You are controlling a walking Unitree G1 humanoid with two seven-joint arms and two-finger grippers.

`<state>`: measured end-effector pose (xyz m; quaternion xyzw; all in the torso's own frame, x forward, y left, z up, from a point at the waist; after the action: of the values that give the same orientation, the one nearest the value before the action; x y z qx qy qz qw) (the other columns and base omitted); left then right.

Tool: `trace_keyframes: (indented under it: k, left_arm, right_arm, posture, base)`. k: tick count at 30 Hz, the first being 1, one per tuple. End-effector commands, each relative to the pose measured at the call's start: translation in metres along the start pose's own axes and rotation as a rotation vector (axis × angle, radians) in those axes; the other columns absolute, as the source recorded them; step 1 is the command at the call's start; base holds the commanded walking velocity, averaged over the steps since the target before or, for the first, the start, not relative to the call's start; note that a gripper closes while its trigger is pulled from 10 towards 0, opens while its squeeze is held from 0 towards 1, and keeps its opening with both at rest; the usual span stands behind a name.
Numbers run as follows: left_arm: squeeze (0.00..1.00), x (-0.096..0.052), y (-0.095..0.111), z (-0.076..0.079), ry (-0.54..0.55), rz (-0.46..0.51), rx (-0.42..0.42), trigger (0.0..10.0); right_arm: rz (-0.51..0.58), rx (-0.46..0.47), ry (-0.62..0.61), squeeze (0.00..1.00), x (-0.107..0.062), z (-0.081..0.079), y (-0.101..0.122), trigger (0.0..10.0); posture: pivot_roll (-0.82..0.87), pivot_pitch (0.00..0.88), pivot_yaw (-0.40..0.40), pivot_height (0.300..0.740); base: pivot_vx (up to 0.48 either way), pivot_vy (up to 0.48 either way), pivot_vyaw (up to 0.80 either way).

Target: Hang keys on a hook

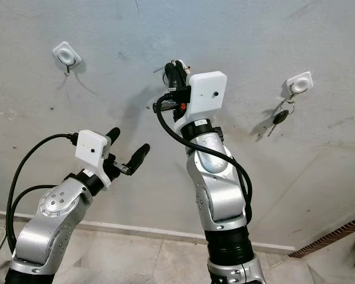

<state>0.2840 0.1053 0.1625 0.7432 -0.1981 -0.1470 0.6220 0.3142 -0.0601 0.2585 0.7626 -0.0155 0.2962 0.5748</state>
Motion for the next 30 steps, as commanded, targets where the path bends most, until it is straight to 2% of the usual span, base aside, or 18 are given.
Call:
trace_keyframes:
  k: [1, 13, 20, 30]
  left_arm:
    - [0.0, 0.002, 0.002, 0.0, 0.008, 0.004, 0.006, 10.0]
    - [0.0, 0.001, 0.002, -0.001, 0.014, 0.004, 0.004, 10.0]
    - [0.0, 0.001, 0.003, 0.0, 0.013, 0.007, 0.004, 10.0]
    - [0.0, 0.0, 0.003, 0.001, 0.014, 0.005, 0.002, 10.0]
  right_arm:
    - [0.003, -0.016, -0.004, 0.0, -0.001, -0.002, 0.0, 10.0]
    - [-0.022, -0.033, -0.041, 0.0, -0.006, -0.003, -0.016, 10.0]
    - [-0.009, -0.027, -0.048, 0.0, -0.001, -0.007, -0.02, 10.0]
    - [0.052, -0.012, -0.041, 0.0, 0.01, -0.012, -0.005, 10.0]
  posture:
    - [0.22, 0.054, -0.064, 0.74]
    - [0.22, 0.058, -0.066, 0.74]
    - [0.23, 0.063, -0.065, 0.74]
    - [0.23, 0.068, -0.07, 0.74]
  base:
    - [0.0, 0.0, 0.0]
    - [0.0, 0.0, 0.0]
    - [0.0, 0.0, 0.0]
    - [0.0, 0.0, 0.0]
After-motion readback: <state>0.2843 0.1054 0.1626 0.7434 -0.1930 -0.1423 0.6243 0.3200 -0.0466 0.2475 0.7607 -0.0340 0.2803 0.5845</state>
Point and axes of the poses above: a point about 5 cm out from each wrist's last joint towards the gripper, its own x axis pointing out of the wrist towards the gripper, its own y axis along the axis of the wrist's last joint, z = x × y, the point moved 1 cm from there along x, pointing out of the wrist towards the gripper, and after that the axes turned 8 degrees about x, right-handed, at the moved point
